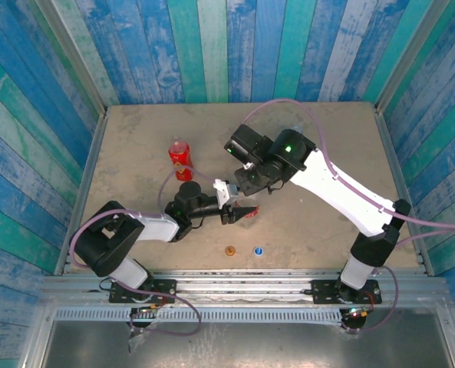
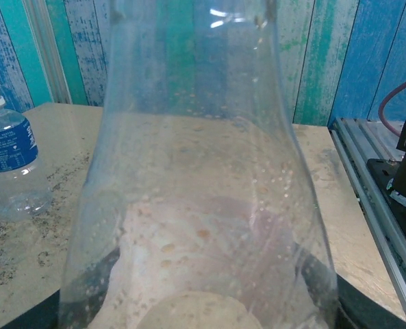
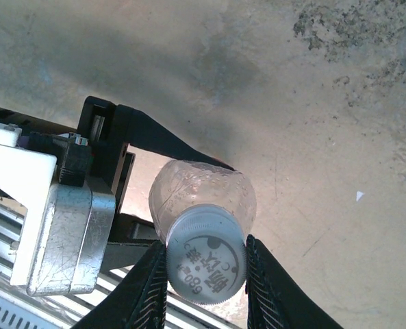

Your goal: Screw on the bottle caps

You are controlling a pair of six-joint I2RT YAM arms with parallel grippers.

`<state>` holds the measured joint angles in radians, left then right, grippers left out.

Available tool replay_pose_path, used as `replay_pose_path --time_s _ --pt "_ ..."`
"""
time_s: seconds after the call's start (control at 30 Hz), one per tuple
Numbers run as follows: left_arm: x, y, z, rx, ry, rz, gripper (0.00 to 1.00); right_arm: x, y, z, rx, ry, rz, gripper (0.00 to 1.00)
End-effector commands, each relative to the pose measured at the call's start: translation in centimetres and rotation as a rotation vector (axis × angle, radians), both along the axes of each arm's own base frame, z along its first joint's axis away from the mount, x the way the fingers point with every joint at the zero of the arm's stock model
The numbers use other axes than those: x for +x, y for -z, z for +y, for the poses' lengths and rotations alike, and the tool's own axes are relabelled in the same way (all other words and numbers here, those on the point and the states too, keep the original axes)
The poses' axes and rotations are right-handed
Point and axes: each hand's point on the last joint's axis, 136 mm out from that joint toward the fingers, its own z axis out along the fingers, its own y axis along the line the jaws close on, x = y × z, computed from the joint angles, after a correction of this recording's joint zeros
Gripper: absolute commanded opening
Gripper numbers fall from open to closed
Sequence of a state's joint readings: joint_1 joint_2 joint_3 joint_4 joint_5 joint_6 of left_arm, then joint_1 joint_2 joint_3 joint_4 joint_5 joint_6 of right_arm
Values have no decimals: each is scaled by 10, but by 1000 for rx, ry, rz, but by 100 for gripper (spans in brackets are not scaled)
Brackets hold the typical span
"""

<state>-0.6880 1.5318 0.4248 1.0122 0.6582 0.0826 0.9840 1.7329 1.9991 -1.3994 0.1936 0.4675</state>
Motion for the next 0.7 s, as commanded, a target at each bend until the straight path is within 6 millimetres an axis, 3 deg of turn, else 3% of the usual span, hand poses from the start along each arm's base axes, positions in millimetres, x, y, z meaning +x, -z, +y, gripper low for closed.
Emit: replay_pose_path --time_s 0.0,0.43,0.67 --pt "2 13 3 49 -29 -4 59 -25 40 -17 -176 -17 184 5" --pt "17 11 10 72 -127 -9 59 -14 38 -21 -127 311 70 1" --pt "13 12 11 69 -119 -12 59 -6 25 -17 -145 285 19 13"
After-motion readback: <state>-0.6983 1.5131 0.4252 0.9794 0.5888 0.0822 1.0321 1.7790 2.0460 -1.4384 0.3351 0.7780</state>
